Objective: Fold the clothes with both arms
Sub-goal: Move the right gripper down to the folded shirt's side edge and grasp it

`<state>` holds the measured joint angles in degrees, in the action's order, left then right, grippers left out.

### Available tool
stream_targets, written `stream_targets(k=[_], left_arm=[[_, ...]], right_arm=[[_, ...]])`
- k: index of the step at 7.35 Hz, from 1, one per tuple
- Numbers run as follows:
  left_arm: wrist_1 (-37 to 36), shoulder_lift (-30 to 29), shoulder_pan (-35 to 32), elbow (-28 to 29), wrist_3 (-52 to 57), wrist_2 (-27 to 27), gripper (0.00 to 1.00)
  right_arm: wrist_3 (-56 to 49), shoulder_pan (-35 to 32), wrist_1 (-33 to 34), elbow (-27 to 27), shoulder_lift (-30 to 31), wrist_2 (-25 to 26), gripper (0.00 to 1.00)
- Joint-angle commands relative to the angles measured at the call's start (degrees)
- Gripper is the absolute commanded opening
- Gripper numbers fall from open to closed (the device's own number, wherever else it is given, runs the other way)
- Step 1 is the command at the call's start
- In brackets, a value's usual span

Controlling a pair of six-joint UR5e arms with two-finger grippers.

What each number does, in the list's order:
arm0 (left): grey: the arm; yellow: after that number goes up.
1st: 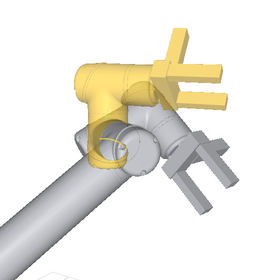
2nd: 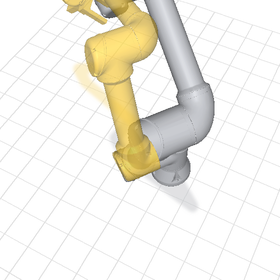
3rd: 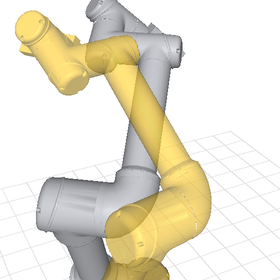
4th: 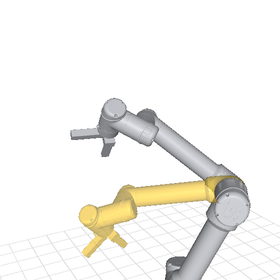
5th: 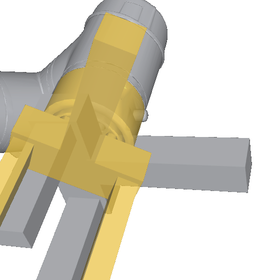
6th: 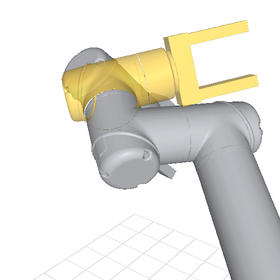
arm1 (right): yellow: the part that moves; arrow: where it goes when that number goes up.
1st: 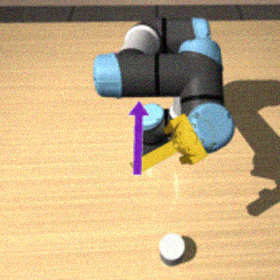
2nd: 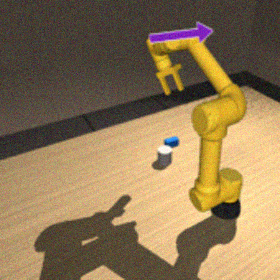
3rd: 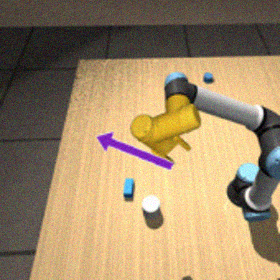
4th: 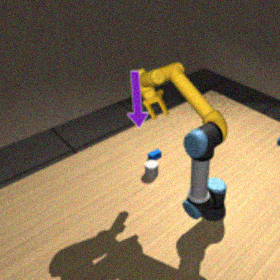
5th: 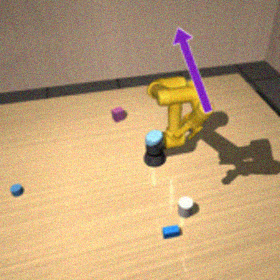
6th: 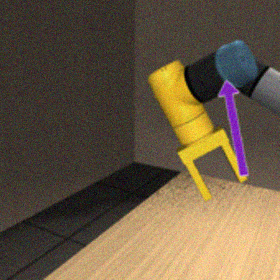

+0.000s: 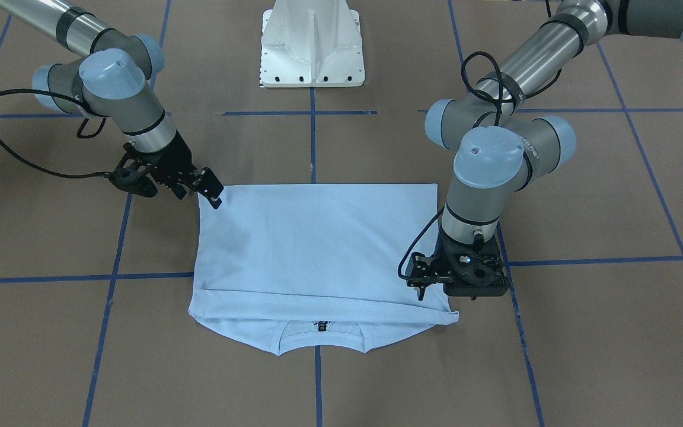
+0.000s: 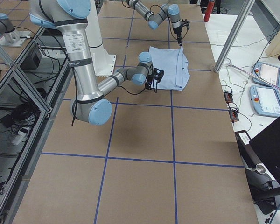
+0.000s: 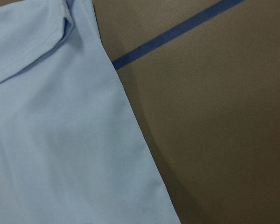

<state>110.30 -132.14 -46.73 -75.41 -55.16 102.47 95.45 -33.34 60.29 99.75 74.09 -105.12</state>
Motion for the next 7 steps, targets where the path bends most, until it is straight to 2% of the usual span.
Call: stream_targets(k=[1,4,5,7], left_arm=[[0.62,0.13,-0.03,0.00,0.13,0.01,0.99],[0.54,0.21,-0.03,0.00,0.22,-0.08,0.99],[0.62,0.21,-0.03,0.00,0.22,-0.08,0.99],[0.62,0.21,-0.03,0.00,0.22,-0.08,0.99]], right_arm=[[-0.26,1.16,0.00,0.97,0.53,-0.43,0.98],[-0.26,2.48,0.00,0.27,0.61,0.00,0.89],[-0.44,2.49,0.00,0.09,0.79,-0.08,0.82],[-0.79,2.49,0.00,-0.26,1.05,-0.35,0.45]])
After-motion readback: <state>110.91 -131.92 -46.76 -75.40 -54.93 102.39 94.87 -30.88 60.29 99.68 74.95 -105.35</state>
